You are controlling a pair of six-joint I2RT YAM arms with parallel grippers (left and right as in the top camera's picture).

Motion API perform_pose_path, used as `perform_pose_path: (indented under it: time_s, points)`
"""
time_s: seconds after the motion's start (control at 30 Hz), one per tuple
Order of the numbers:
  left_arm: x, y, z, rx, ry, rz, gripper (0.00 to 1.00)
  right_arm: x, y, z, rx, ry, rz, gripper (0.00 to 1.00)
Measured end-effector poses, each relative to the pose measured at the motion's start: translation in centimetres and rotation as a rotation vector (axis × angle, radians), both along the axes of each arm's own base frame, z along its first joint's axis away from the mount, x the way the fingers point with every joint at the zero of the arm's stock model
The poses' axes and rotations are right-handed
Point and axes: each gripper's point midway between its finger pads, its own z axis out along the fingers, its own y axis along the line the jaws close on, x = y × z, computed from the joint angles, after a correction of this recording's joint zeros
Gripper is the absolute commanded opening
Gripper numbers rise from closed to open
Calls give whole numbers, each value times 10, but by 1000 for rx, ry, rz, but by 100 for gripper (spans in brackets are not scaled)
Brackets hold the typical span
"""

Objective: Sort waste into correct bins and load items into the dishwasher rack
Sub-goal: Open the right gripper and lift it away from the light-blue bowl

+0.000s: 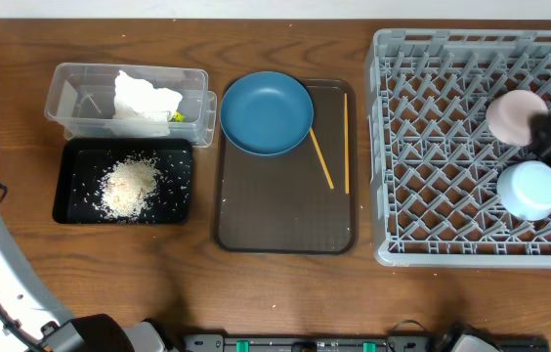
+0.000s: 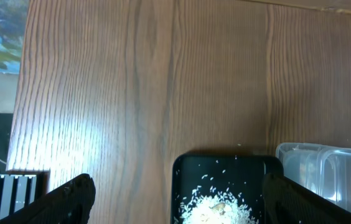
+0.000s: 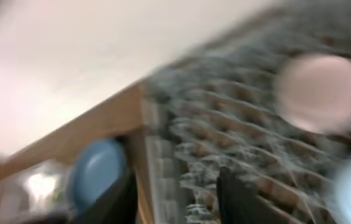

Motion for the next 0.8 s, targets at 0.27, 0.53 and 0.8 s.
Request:
perform_pose_path:
  time_s: [0.27,0.53,0.8]
  points:
    - [0,0,0,0,0,0,89,8,128,-14,-52,82,355,57]
    - [0,0,0,0,0,0,89,29,196,-46,-327,476,529,59]
    - [0,0,0,0,0,0,89,65,252,-108,-599,611,709,38]
